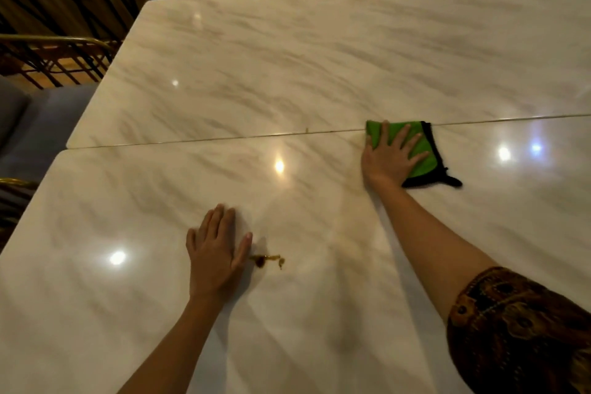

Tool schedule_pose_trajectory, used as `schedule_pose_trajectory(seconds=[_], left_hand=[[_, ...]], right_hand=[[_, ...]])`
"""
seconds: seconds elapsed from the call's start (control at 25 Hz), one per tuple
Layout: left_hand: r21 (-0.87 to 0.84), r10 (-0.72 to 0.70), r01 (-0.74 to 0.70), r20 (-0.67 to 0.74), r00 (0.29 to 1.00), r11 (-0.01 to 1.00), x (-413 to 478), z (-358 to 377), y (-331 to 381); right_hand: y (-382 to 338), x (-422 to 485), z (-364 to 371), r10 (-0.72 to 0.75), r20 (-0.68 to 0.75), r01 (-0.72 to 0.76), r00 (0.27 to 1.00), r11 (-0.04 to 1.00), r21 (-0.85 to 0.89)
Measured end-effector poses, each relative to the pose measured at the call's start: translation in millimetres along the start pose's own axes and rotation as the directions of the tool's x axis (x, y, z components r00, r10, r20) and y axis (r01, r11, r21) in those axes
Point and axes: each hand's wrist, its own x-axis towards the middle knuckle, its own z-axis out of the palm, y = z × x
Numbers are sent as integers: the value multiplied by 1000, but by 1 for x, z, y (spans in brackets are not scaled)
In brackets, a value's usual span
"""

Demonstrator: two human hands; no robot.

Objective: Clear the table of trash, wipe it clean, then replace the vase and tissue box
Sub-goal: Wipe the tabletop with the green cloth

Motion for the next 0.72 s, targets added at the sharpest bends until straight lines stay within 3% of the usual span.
schedule_pose_trajectory(seconds=[0.12, 0.24, 0.32, 0.4, 0.48, 0.72], left_hand=[[-2, 12, -12, -10, 1000, 1000, -1, -1, 2], [4, -23, 23, 1, 1000, 1000, 0, 1, 3], [13, -21, 21, 2, 1000, 1000, 2, 3, 0], [19, -10, 10, 0, 1000, 1000, 4, 5, -6], [30, -16, 16, -3, 1000, 999, 4, 5, -10], [-88, 17, -14, 33, 999, 996, -3, -5, -6]], right_hand=[[-77, -15, 14, -148, 3, 148, 989, 988, 31], [-151, -53, 31, -362, 77, 355, 929, 930, 92], [-185, -98, 42, -567, 141, 561, 812, 824, 80], [-196, -132, 48, -737, 202, 745, 645, 666, 49], [-182, -132, 46, -784, 201, 793, 587, 607, 55], [-59, -114, 18, -534, 74, 527, 842, 845, 93]])
